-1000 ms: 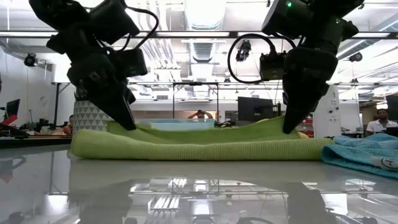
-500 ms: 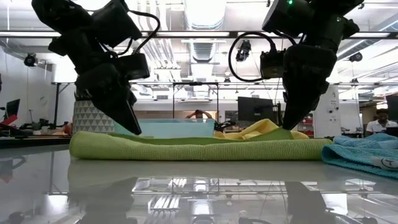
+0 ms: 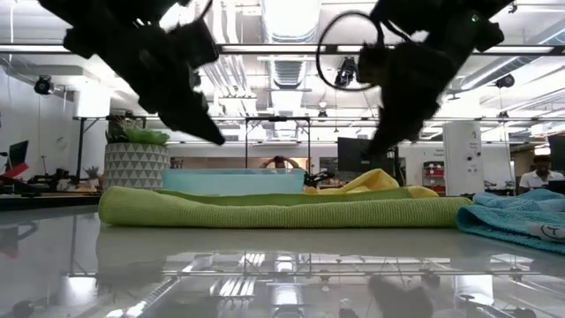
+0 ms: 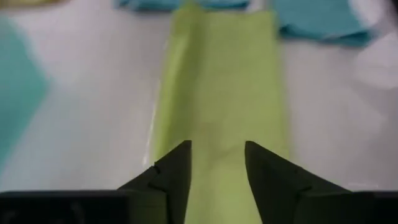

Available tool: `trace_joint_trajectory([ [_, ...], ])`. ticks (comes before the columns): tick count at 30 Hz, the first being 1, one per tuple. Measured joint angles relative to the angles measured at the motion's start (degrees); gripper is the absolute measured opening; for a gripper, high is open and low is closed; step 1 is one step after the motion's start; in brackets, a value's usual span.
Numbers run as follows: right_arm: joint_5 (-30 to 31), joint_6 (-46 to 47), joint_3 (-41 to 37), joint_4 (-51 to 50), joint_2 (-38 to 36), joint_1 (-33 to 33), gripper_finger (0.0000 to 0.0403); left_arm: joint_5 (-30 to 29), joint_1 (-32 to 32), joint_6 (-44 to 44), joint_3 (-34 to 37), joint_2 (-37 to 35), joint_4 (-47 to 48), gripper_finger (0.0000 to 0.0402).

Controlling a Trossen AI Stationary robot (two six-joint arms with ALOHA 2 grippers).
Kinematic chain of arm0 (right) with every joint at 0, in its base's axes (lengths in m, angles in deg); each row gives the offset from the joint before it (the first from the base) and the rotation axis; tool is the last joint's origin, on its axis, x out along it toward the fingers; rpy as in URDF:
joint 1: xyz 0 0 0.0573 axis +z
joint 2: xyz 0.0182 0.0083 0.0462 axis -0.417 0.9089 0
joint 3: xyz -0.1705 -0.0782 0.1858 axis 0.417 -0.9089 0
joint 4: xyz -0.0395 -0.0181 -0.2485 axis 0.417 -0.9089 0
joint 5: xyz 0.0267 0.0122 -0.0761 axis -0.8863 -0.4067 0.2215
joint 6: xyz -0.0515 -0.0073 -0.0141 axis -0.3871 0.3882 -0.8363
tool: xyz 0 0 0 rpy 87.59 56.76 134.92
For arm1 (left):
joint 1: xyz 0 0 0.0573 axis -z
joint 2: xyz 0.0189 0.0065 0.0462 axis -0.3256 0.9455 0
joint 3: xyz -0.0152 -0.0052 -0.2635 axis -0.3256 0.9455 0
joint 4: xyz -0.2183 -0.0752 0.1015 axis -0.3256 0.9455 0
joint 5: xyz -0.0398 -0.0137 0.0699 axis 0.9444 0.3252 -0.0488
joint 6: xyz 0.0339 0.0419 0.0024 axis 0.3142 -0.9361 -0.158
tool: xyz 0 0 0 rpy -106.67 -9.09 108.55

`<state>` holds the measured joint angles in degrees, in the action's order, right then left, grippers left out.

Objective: Fold microfiber towels
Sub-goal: Fold the green microfiber towel

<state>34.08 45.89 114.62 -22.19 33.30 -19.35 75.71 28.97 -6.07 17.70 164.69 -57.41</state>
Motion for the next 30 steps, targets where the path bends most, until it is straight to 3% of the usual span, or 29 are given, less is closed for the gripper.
trace_joint_trajectory([
  [6, -0.5, -2.9, 0.0, 7.7, 0.0, 0.4, 0.0045, 0.0, 6.2, 4.0, 0.5, 3.9, -3.8, 0.007],
  [14, -0.5, -3.2, -3.2, 15.6, 0.1, 1.1, 0.0016, 1.7, 7.2, 11.7, 1.3, 10.5, -5.8, 0.0007],
  [22, -0.6, -0.2, -9.6, 30.3, 2.1, 2.1, 0.0009, 6.1, 6.7, 12.2, 1.3, 14.2, -10.9, 0.0003],
  [30, -0.6, 0.7, -7.1, 34.3, 13.7, 2.3, 0.0009, 8.0, 6.6, 13.4, 3.1, 14.2, -10.6, 0.0003],
])
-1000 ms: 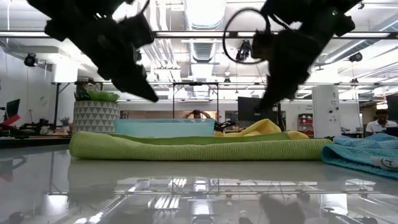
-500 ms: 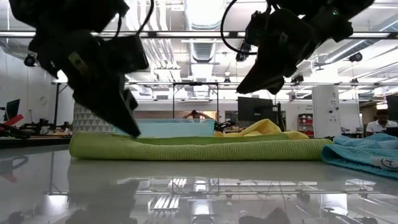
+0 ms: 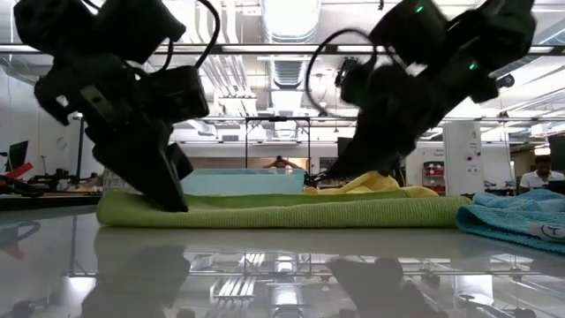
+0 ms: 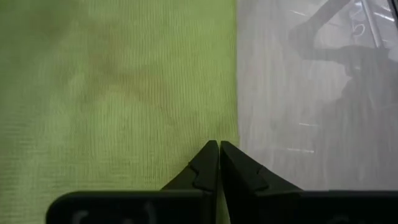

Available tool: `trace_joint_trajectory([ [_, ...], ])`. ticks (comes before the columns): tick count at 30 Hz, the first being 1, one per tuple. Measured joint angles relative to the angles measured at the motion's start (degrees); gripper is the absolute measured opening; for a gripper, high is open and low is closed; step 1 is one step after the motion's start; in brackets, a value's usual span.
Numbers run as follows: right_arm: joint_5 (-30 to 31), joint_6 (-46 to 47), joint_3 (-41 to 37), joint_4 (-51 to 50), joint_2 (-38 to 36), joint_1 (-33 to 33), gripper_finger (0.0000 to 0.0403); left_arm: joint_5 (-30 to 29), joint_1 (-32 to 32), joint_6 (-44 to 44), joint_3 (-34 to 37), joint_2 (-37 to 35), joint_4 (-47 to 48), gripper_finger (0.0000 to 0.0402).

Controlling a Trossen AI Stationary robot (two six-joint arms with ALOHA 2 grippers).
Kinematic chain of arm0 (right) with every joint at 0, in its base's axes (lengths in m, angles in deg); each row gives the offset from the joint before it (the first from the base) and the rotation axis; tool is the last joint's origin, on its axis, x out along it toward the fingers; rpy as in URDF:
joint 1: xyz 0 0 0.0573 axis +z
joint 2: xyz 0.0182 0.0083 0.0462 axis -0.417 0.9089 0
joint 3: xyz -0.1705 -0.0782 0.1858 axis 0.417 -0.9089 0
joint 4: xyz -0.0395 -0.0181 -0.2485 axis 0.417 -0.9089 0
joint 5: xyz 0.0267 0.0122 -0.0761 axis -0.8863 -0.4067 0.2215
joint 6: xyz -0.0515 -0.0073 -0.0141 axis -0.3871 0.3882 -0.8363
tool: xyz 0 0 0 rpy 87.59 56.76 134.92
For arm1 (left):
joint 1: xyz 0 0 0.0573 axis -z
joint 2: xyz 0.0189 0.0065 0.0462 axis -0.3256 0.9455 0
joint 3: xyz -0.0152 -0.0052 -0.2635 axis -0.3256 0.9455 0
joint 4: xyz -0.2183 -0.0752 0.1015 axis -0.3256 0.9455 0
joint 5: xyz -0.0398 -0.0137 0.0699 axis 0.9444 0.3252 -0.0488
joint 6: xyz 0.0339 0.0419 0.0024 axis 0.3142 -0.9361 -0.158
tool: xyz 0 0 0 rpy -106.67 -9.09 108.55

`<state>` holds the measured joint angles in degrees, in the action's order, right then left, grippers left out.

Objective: Fold microfiber towels
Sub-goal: Fold the green microfiber towel

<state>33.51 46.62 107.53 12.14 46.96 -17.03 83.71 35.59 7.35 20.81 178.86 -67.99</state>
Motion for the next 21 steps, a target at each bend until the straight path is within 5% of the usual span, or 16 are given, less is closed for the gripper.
trace_joint_trajectory([
  [10, 0.1, -2.6, 7.3, -3.2, 7.8, -3.4, 0.0009, 4.3, 0.0, 6.0, 3.7, -0.5, 0.2, 0.0003],
  [21, 0.5, -11.5, 13.0, -10.2, 6.5, -5.9, 0.0009, 3.7, 0.0, 4.7, 3.7, -8.7, 8.0, 0.0003],
])
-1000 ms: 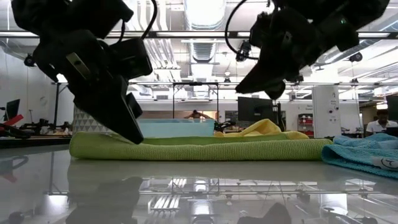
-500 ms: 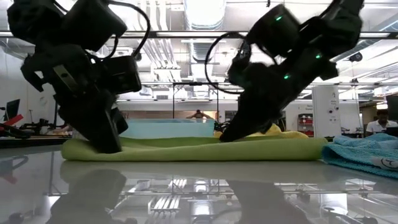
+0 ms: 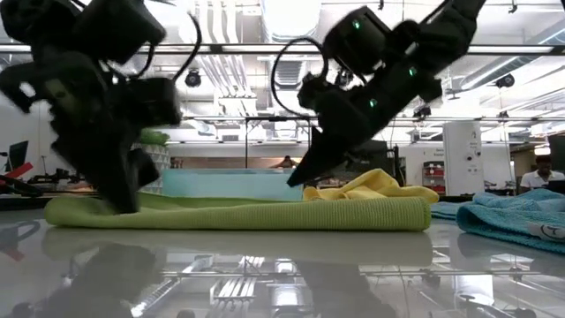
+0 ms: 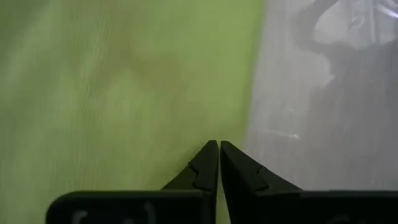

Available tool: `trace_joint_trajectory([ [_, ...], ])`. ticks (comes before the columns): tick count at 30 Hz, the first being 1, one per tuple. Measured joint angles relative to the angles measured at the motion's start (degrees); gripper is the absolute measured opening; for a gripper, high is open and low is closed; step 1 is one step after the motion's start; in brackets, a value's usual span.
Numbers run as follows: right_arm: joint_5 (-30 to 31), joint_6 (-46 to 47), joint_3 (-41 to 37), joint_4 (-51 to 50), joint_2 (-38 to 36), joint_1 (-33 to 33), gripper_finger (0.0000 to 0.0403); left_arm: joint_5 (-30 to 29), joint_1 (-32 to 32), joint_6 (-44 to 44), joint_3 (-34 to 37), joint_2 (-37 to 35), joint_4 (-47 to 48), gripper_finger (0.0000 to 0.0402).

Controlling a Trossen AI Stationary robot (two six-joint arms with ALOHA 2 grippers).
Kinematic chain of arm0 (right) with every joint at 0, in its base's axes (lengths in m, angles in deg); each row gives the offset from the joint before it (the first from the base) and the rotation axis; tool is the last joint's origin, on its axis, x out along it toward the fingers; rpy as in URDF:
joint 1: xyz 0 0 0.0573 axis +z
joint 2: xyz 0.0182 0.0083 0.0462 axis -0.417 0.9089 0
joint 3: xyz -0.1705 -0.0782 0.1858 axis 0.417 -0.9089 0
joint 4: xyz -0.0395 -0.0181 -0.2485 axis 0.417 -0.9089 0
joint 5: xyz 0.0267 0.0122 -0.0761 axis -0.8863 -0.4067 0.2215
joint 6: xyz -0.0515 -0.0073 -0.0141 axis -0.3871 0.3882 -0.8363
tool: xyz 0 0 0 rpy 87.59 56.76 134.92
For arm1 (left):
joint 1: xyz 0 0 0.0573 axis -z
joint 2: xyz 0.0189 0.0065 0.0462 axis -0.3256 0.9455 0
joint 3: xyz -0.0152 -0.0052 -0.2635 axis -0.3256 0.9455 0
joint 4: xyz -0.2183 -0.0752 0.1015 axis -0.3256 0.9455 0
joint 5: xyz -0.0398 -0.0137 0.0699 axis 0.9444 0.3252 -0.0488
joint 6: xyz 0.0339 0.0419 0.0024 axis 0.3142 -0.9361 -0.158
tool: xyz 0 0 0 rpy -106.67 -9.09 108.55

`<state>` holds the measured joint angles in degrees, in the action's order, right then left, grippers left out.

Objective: Fold microfiber towels
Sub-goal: Fold the green microfiber towel

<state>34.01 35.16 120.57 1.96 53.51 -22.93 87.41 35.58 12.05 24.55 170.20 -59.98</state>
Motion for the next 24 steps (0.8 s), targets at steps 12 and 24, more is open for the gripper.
trace_joint_trajectory([
  [12, 0.0, 1.3, 6.8, -19.9, -3.6, 1.3, 0.0009, -13.1, -1.2, -8.8, -0.2, -6.1, 1.7, 0.0003],
  [24, -2.9, 24.6, 6.3, -33.9, -4.3, 4.8, 0.001, -23.5, -3.1, -8.3, 0.6, 2.3, 4.3, 0.0003],
])
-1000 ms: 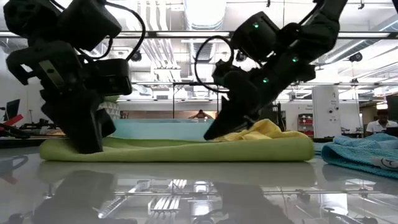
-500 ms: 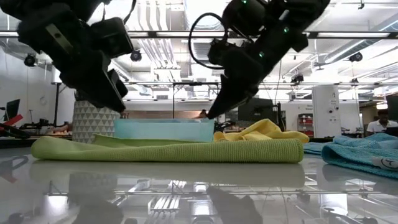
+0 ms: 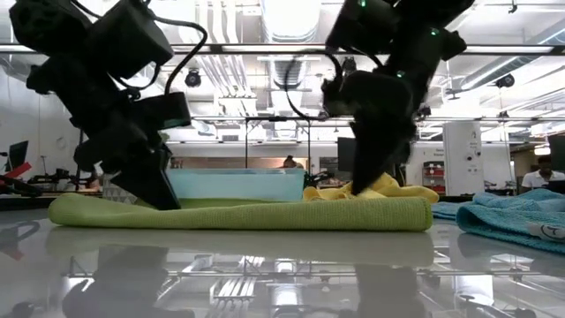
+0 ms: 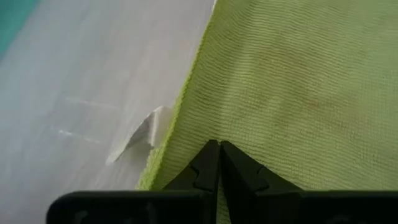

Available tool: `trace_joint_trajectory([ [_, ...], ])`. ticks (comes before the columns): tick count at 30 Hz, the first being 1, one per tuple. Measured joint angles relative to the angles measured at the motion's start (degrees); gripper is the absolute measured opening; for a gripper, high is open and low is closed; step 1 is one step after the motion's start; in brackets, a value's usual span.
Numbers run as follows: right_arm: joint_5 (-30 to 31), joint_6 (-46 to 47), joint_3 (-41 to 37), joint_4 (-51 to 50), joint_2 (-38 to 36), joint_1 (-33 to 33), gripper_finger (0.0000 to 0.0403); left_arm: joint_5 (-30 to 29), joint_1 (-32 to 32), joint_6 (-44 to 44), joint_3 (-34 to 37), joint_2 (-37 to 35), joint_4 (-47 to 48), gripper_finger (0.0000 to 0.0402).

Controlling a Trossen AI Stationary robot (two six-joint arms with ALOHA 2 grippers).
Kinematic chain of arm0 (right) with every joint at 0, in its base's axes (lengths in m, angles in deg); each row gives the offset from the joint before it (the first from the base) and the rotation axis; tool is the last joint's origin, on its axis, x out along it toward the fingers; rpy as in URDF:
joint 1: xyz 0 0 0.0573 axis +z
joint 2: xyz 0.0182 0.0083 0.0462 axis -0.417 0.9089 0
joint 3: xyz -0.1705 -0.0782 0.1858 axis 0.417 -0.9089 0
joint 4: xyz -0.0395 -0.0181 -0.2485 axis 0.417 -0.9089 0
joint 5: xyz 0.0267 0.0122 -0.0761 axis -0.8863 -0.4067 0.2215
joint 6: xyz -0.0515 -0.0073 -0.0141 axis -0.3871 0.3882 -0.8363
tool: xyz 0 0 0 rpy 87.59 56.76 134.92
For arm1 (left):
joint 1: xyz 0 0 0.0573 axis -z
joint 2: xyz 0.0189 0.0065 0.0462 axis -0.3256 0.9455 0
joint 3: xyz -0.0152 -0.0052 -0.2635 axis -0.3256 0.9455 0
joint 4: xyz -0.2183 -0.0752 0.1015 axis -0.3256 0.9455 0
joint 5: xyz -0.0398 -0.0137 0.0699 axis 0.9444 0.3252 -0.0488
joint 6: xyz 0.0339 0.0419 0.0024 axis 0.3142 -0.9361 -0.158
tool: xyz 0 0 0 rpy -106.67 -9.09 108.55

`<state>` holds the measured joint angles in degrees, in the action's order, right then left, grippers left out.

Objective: Fold microfiber towels
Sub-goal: Fold the green microfiber towel

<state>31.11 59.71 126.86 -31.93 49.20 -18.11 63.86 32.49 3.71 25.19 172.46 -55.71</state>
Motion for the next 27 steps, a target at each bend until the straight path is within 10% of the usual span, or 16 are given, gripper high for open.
trace_joint_trajectory([
  [27, -0.8, 21.4, -5.1, 13.9, 3.3, 3.6, 0.0254, 5.3, 0.3, 13.5, 3.0, -2.5, 6.9, 0.0003],
])
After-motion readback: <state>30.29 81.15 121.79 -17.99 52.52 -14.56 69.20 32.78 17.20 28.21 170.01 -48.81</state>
